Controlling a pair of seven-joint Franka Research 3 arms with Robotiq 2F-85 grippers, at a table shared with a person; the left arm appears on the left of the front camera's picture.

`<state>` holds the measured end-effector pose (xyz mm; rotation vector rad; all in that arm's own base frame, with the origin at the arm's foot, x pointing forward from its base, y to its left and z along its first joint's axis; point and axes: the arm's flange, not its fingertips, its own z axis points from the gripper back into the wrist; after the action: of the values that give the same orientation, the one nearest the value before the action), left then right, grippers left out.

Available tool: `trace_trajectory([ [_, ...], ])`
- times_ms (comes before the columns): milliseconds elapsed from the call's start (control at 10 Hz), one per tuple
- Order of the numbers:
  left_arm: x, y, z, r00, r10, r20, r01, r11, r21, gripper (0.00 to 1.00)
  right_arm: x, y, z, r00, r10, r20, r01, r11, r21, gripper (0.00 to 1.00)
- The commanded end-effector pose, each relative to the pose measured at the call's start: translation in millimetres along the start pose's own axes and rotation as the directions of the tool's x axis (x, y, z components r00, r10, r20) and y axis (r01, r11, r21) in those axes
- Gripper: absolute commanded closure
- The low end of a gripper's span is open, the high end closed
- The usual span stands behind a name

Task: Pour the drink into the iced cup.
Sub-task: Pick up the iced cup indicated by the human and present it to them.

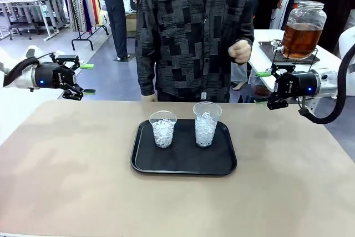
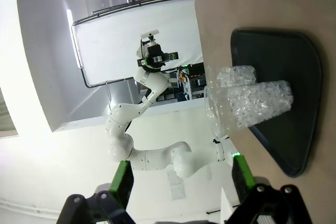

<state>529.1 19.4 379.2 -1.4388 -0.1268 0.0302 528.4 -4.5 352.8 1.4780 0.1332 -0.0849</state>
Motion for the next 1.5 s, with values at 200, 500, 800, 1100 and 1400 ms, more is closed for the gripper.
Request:
trace_trajectory([
  [200,-0.3,-0.9,0.4,1.000,-0.001,0.002,0.001,1.000,-0.003,0.00,0.3,0.2,0.6,1.000,0.005,0.003,-0.005,1.000,-0.001,0.00],
  [500,-0.3,-0.9,0.4,1.000,-0.001,0.002,0.001,1.000,-0.003,0.00,0.3,0.2,0.6,1.000,0.005,0.003,-0.005,1.000,-0.001,0.00],
  [800,-0.3,-0.9,0.4,1.000,-0.001,0.002,0.001,1.000,-0.003,0.00,0.3,0.2,0.6,1.000,0.005,0.003,-0.005,1.000,-0.001,0.00],
  [1100,0.0,0.0,0.0,1.000,0.000,0.000,0.000,1.000,0.000,0.00,0.3,0.2,0.6,1.000,0.005,0.003,-0.005,1.000,-0.001,0.00],
  [1400,-7.5,3.0,-8.2,0.865,-0.502,0.011,0.502,0.864,-0.040,0.00,0.3,0.2,0.6,1.000,0.005,0.003,-0.005,1.000,-0.001,0.00],
])
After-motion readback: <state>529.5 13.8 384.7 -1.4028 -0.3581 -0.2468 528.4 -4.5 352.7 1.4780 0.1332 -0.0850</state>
